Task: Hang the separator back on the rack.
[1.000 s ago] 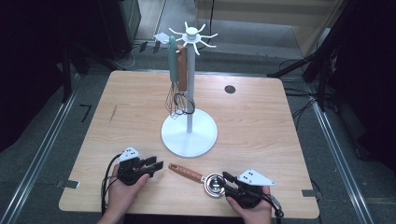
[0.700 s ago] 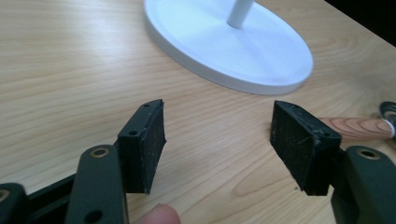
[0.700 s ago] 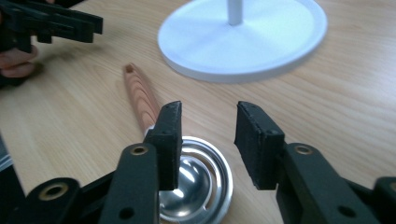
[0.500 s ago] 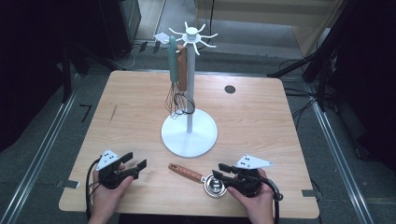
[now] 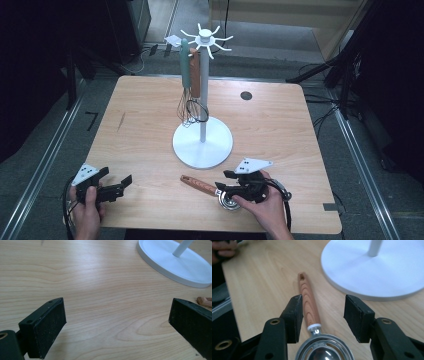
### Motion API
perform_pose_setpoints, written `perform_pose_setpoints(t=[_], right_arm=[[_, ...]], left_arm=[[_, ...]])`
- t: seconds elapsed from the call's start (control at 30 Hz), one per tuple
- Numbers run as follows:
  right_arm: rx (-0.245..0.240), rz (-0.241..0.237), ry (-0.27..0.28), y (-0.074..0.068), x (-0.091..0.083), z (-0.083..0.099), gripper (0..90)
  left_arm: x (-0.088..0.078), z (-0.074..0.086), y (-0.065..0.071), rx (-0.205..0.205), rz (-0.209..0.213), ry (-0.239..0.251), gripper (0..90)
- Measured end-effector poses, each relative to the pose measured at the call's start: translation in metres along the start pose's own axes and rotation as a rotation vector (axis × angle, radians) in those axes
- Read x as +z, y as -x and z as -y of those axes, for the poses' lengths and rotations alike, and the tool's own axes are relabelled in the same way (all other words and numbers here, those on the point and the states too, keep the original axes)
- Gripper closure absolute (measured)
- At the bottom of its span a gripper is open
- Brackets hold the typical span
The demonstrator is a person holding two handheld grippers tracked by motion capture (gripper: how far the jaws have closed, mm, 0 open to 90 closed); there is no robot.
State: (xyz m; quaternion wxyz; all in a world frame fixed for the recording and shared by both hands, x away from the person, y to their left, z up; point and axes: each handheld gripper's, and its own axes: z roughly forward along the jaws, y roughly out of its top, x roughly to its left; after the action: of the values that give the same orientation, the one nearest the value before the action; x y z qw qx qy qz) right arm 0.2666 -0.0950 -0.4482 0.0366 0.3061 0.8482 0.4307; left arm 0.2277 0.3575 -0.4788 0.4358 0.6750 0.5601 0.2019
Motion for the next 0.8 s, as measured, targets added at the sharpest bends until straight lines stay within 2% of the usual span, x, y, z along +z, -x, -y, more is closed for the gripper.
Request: perform_pose_setpoints(t=[0.1,0.23,0.33,0.4,0.5,0.53,0.57,0.63,0.7,0.8], right_arm=[[-0.029,-0.011,-0.077,0.0,0.008,-0.004,53.9],[-0.056,-0.003,-0.132,-0.003,0.012,-0.009,51.5],[-0.087,0.001,-0.216,-0.007,0.016,-0.017,47.0],[-0.104,-0.009,-0.274,-0.009,0.018,-0.023,47.8],[-0.13,-0.05,-0.339,-0.014,0.023,-0.03,49.3],[-0.143,-0.039,-0.36,-0.016,0.026,-0.032,48.0],[-0.143,-0.009,-0.374,-0.018,0.029,-0.034,45.7],[-0.16,0.024,-0.411,-0.023,0.033,-0.035,47.7],[-0.168,0.03,-0.425,-0.026,0.037,-0.038,51.9],[-0.175,0.012,-0.467,-0.027,0.042,-0.041,54.9]], left_arm=[[-0.001,0.0,-0.003,0.031,-0.048,0.006,1.4],[0.004,0.001,-0.001,0.059,-0.041,-0.003,0.0],[0.007,0.002,0.001,0.072,-0.045,-0.005,0.0],[0.008,0.002,0.0,0.069,-0.04,-0.003,0.0],[0.007,0.002,-0.001,0.06,-0.025,0.005,0.0],[0.006,0.002,-0.002,0.054,-0.019,0.007,0.0],[0.006,0.002,-0.002,0.05,-0.019,0.007,0.0],[0.006,0.002,-0.002,0.053,-0.019,0.005,0.0],[0.006,0.002,-0.002,0.058,-0.016,0.003,0.0],[0.007,0.002,-0.002,0.055,-0.018,0.0,0.0]])
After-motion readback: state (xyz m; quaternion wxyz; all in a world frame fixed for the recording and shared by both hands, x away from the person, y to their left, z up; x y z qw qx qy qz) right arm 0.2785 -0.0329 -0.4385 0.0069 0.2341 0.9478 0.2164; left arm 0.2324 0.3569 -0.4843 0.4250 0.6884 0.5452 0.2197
